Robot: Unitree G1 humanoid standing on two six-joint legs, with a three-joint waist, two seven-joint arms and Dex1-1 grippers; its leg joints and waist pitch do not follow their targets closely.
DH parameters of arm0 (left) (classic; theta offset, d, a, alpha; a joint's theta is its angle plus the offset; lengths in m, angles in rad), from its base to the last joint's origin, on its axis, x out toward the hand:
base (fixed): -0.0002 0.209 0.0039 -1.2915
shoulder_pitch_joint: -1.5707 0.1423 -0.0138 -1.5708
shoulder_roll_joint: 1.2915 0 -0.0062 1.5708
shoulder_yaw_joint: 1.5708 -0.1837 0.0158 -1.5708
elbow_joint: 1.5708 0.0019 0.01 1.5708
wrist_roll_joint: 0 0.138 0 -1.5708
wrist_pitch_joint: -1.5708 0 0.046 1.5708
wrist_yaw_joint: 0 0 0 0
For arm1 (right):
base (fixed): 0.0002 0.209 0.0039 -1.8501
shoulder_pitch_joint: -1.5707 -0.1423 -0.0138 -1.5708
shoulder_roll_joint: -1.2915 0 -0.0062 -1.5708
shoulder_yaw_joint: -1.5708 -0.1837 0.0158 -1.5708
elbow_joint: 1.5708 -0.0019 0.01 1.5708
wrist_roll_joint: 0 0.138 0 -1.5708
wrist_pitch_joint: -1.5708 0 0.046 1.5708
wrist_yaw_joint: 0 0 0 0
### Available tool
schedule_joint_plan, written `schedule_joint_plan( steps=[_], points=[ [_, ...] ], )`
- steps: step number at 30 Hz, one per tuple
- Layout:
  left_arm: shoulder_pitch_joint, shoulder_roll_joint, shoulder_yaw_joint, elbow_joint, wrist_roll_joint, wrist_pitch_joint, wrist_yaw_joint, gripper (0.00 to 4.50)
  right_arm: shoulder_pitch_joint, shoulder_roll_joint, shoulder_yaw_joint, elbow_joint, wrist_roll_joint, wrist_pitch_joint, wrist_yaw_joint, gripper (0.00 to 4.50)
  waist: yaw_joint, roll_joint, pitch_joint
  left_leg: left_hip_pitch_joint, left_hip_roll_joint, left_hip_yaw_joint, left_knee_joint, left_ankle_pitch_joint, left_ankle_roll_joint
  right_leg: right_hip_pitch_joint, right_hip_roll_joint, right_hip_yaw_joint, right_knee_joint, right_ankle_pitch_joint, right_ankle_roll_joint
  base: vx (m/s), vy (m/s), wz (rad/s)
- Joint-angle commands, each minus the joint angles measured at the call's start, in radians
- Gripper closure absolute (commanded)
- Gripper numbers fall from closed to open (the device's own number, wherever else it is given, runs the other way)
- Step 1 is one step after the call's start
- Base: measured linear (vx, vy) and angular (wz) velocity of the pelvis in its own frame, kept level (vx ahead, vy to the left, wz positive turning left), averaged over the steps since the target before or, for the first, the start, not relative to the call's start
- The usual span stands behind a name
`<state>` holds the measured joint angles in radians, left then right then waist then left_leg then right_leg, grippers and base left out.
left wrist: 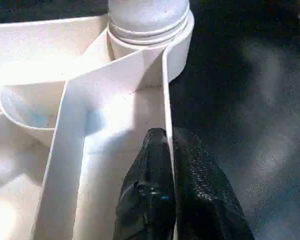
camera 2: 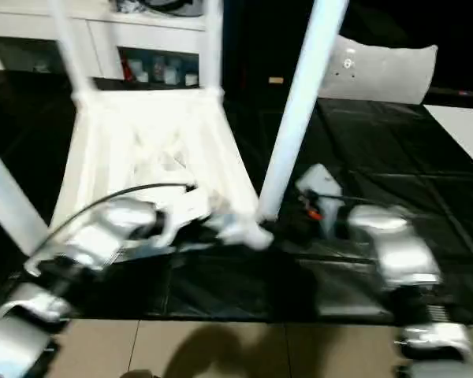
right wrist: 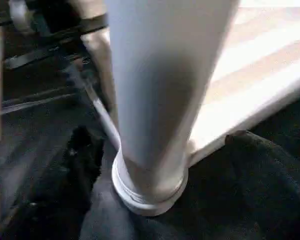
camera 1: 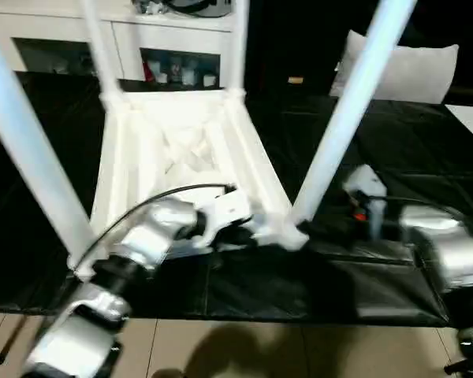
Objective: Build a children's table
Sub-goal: Rotate leg to tighten
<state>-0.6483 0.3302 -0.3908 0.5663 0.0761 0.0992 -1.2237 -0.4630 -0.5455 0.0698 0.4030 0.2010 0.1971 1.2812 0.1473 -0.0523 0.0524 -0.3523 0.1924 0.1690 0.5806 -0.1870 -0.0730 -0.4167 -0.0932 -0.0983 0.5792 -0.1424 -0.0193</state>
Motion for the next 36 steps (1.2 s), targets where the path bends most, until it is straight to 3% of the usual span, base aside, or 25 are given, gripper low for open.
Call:
schedule_joint_plan(
  steps=[1,2,3,6,10,11,15,23,27,30,31,32,33,34,35,36],
  points=[
    [0.009,-0.005,-0.053,-0.039,-0.005,-0.016,-0.075,4.5,-0.008,-0.013,0.014,0.001,0.02,0.002,0.069,0.52,-0.002,-0.004,-0.067,0.004,0.043,0.0,-0.062,-0.187,0.066,0.061,-0.064,0.048,-0.054,-0.275,-0.194,0.0,0.0,0.0],
    [0.015,0.005,-0.059,-0.053,-0.013,-0.012,-0.101,4.5,-0.01,-0.019,0.021,0.001,0.03,0.013,0.103,0.74,0.003,-0.003,-0.067,0.004,0.045,0.0,-0.063,-0.185,0.065,0.063,-0.064,0.047,-0.051,-0.265,-0.205,0.0,0.0,0.0],
    [0.022,0.015,-0.067,-0.067,-0.018,-0.017,-0.126,4.5,-0.012,-0.027,0.033,0.003,0.044,0.021,0.142,0.84,0.003,-0.012,-0.066,0.003,0.046,0.001,-0.063,-0.185,0.065,0.062,-0.063,0.047,-0.052,-0.271,-0.203,0.0,0.0,0.0],
    [0.029,0.024,-0.072,-0.075,-0.021,-0.03,-0.148,4.5,-0.011,-0.033,0.045,0.005,0.062,0.028,0.186,0.98,0.01,-0.006,-0.065,0.005,0.046,0.0,-0.063,-0.196,0.058,0.061,-0.065,0.048,-0.053,-0.298,-0.199,0.0,0.0,0.0],
    [0.036,0.031,-0.074,-0.082,-0.024,-0.042,-0.166,4.5,-0.005,-0.03,0.067,0.009,0.06,0.022,0.224,1.36,0.016,-0.007,-0.064,0.006,0.045,-0.001,-0.065,-0.222,0.044,0.059,-0.066,0.048,-0.06,-0.359,-0.173,0.0,0.0,0.0],
    [0.036,0.031,-0.074,-0.084,-0.023,-0.041,-0.169,4.5,-0.004,-0.029,0.07,0.009,0.059,0.023,0.23,1.42,0.017,-0.012,-0.064,0.005,0.045,-0.003,-0.065,-0.219,0.04,0.06,-0.068,0.048,-0.058,-0.367,-0.168,0.0,0.0,0.0],
    [0.035,0.035,-0.076,-0.085,-0.015,-0.039,-0.162,4.5,-0.001,-0.025,0.08,0.012,0.075,0.033,0.264,1.81,0.017,-0.012,-0.065,0.004,0.044,-0.003,-0.064,-0.212,0.04,0.06,-0.066,0.048,-0.06,-0.366,-0.16,0.0,0.0,0.0],
    [0.034,0.029,-0.071,-0.075,-0.019,-0.031,-0.147,4.5,0.013,-0.013,0.08,0.029,0.088,0.04,0.283,2.46,0.02,-0.014,-0.067,0.003,0.043,-0.001,-0.062,-0.192,0.043,0.06,-0.065,0.047,-0.056,-0.341,-0.168,0.0,0.0,0.0],
    [0.039,0.014,-0.058,-0.083,-0.032,0.001,-0.126,4.5,0.032,0.013,0.056,0.022,0.119,0.074,0.25,2.52,0.022,-0.011,-0.066,0.004,0.044,-0.002,-0.062,-0.196,0.042,0.059,-0.065,0.047,-0.057,-0.346,-0.169,0.0,0.0,0.0],
    [0.037,-0.012,-0.039,-0.091,-0.036,0.059,-0.075,4.5,0.051,0.066,0.038,0.022,0.102,0.097,0.107,2.54,0.017,-0.01,-0.063,0.005,0.043,-0.002,-0.066,-0.225,0.03,0.057,-0.066,0.047,-0.064,-0.397,-0.151,0.0,0.0,0.0],
    [0.035,-0.019,-0.035,-0.091,-0.035,0.072,-0.06,4.5,0.052,0.084,0.034,0.032,0.092,0.091,0.066,2.54,0.011,-0.011,-0.057,0.005,0.041,-0.006,-0.07,-0.256,0.018,0.056,-0.067,0.043,-0.072,-0.463,-0.131,0.0,0.0,0.0],
    [0.032,-0.029,-0.031,-0.092,-0.031,0.095,-0.037,4.5,0.05,0.107,0.032,0.056,0.074,0.076,0.013,2.54,0.004,-0.008,-0.055,0.013,0.036,-0.009,-0.069,-0.296,0.004,0.051,-0.07,0.037,-0.088,-0.563,-0.099,0.0,0.0,0.0],
    [0.026,-0.05,-0.024,-0.089,-0.024,0.126,0.004,4.5,0.037,0.154,0.03,0.122,0.032,0.045,-0.099,2.55,-0.002,-0.009,-0.055,0.013,0.035,-0.011,-0.068,-0.308,-0.002,0.051,-0.074,0.034,-0.092,-0.598,-0.085,0.0,0.0,0.0],
    [0.021,-0.062,-0.019,-0.087,-0.021,0.142,0.027,4.5,0.028,0.181,0.029,0.155,0.012,0.036,-0.165,2.56,-0.016,-0.009,-0.051,0.015,0.032,-0.015,-0.067,-0.333,-0.012,0.047,-0.074,0.027,-0.103,-0.661,-0.058,0.0,0.0,0.0],
    [0.018,-0.069,-0.016,-0.085,-0.02,0.153,0.039,4.5,0.024,0.195,0.028,0.17,0.004,0.035,-0.197,2.56,-0.035,-0.011,-0.047,0.008,0.027,-0.022,-0.067,-0.367,-0.02,0.055,-0.072,0.011,-0.115,-0.73,-0.017,0.0,0.0,0.0],
    [0.016,-0.077,-0.013,-0.085,-0.019,0.168,0.057,4.5,0.019,0.215,0.024,0.188,-0.008,0.036,-0.242,2.59,-0.041,-0.007,-0.048,0.015,0.026,-0.024,-0.064,-0.389,-0.023,0.053,-0.072,0.003,-0.123,-0.757,-0.002,0.0,0.0,0.0]
  ],
)
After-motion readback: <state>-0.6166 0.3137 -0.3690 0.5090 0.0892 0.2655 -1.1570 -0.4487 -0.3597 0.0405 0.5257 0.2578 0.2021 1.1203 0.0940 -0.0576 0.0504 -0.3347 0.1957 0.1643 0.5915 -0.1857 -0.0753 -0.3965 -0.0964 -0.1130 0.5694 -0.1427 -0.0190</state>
